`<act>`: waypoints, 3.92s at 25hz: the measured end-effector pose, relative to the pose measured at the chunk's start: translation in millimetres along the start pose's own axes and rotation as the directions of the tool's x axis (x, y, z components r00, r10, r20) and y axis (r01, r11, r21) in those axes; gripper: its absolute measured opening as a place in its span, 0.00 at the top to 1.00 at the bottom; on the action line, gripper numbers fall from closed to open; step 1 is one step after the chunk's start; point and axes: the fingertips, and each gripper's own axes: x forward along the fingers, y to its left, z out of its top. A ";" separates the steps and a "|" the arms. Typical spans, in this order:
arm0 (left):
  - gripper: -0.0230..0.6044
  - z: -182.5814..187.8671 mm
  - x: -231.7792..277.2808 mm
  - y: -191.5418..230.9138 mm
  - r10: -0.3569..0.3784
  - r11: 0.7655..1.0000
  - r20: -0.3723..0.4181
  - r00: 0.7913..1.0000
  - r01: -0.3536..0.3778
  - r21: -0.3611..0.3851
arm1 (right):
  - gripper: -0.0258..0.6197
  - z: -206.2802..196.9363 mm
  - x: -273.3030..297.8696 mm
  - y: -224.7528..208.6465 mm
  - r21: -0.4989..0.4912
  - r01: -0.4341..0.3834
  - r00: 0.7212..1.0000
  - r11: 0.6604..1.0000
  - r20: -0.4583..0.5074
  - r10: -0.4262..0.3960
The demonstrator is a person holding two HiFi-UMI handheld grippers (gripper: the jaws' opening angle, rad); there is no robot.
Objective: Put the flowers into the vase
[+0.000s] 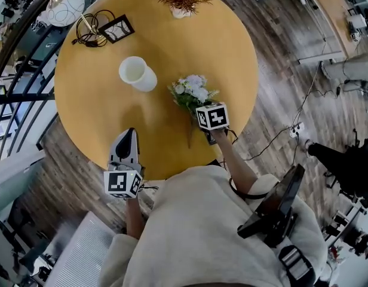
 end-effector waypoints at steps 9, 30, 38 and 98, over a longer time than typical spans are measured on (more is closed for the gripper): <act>0.95 3.5 5.3 -14.2 -0.022 1.000 0.026 0.999 0.022 0.015 | 0.82 15.9 -30.1 3.8 -0.099 0.016 0.985 0.995 0.173 0.002; 0.95 29.6 -35.7 -6.8 0.136 0.990 0.139 0.981 -0.141 0.021 | 0.83 338.0 -315.1 187.5 -0.558 0.218 0.362 0.801 0.808 0.464; 0.95 18.2 -70.2 15.4 0.266 0.964 0.138 0.954 -0.264 -0.029 | 0.82 330.3 -252.9 245.9 -0.663 0.177 0.385 0.728 0.727 0.568; 0.95 17.5 -55.6 -111.4 0.074 0.993 0.212 0.975 -0.093 0.078 | 0.95 26.6 -175.6 99.2 -0.563 -0.031 0.771 0.826 0.512 0.378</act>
